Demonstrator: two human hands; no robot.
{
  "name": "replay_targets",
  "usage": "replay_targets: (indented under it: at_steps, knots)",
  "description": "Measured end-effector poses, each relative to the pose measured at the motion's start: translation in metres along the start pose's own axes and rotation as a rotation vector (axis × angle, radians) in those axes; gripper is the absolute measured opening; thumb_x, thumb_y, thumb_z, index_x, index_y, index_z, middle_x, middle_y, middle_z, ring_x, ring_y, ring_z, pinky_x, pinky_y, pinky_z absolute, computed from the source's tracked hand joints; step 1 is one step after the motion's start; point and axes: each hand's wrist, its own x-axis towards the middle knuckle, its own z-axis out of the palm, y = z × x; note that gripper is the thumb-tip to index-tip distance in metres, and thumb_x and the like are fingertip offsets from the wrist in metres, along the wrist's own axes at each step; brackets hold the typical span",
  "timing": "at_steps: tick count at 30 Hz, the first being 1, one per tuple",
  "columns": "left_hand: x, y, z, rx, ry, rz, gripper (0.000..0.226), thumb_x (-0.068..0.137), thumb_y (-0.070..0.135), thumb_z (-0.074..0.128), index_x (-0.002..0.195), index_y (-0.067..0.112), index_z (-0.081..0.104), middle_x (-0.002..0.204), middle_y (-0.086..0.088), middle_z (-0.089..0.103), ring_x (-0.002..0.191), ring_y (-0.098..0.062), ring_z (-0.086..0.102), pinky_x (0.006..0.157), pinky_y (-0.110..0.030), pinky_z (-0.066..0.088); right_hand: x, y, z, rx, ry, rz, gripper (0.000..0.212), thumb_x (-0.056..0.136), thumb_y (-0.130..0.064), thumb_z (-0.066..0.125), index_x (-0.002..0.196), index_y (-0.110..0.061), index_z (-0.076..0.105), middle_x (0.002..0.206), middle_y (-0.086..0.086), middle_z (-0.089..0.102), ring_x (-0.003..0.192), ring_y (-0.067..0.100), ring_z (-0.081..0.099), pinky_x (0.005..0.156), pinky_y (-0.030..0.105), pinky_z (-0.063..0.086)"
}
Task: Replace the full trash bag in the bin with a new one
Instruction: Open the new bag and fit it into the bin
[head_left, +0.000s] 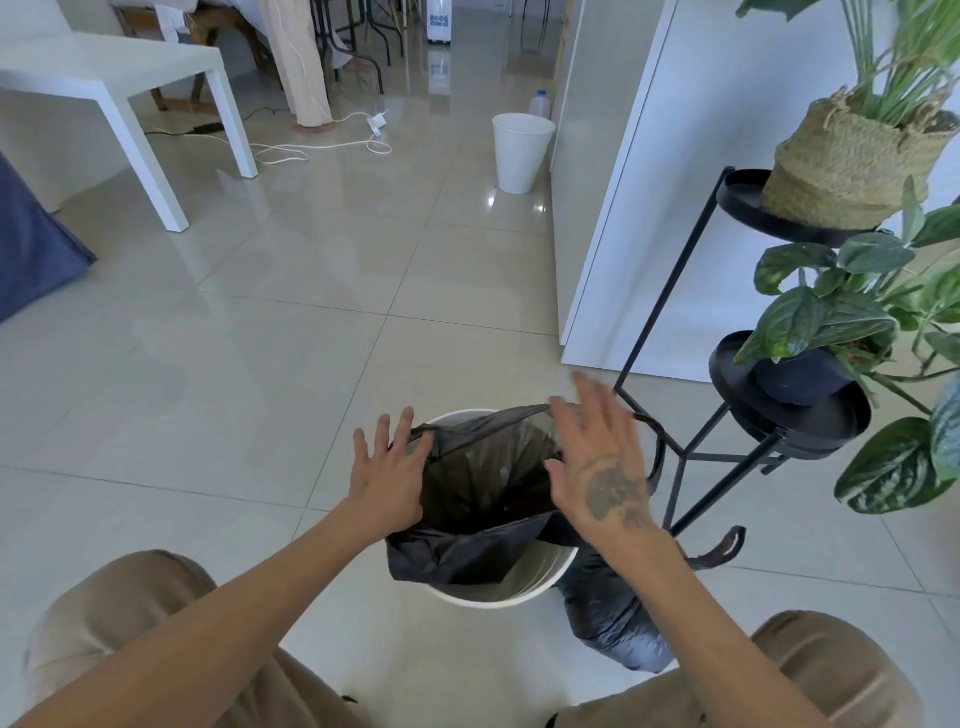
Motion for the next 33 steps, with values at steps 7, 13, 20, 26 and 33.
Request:
replay_targets:
  at_steps: [7,13,20,26,33]
  knots:
    - [0.004,-0.01,0.007,-0.072,-0.034,-0.044,0.089,0.088,0.026,0.057,0.16,0.025,0.004,0.169,-0.01,-0.011,0.154,-0.041,-0.001,0.12,-0.062,0.01,0.006,0.026,0.059,0.003,-0.522,0.004,0.077,0.09,-0.03,0.064,0.155,-0.015,0.025,0.164,0.009,0.021,0.15,0.03,0.021,0.123,0.045,0.018]
    - [0.039,-0.031,0.005,-0.216,-0.109,-0.07,0.09,0.086,0.021,0.053,0.159,0.026,0.002,0.169,-0.007,-0.008,0.152,-0.039,0.008,0.117,-0.061,0.021,0.033,0.044,0.073,0.079,-0.622,-0.027,0.085,0.088,-0.016,0.062,0.158,-0.019,0.014,0.168,0.008,0.005,0.152,0.029,0.014,0.122,0.046,0.015]
    - [0.092,-0.05,0.007,-0.529,-0.293,-0.099,0.073,0.09,0.021,0.048,0.157,0.032,0.021,0.161,-0.008,0.033,0.136,-0.037,0.044,0.109,-0.045,0.041,0.08,0.065,0.111,0.375,-0.806,0.115,0.071,0.099,-0.041,0.055,0.159,-0.022,0.021,0.166,0.005,0.021,0.151,0.026,0.022,0.121,0.039,0.019]
    - [0.067,-0.078,0.033,-1.118,-0.546,-0.399,0.031,0.097,0.026,0.045,0.111,0.023,0.073,0.108,-0.009,0.073,0.087,-0.025,0.068,0.089,-0.045,0.057,0.057,0.089,0.121,0.821,-0.856,0.47,0.037,0.094,-0.05,0.06,0.123,-0.028,0.064,0.119,0.001,0.07,0.105,0.017,0.067,0.098,0.042,0.053]
    - [0.026,-0.063,0.066,-1.508,-0.196,-0.653,0.031,0.09,-0.005,0.057,0.109,0.01,0.076,0.103,-0.013,0.073,0.095,-0.03,0.068,0.092,-0.045,0.058,-0.007,0.089,0.142,0.668,-0.182,0.308,0.046,0.089,-0.026,0.074,0.131,-0.01,0.062,0.131,0.008,0.063,0.122,0.024,0.058,0.101,0.045,0.051]
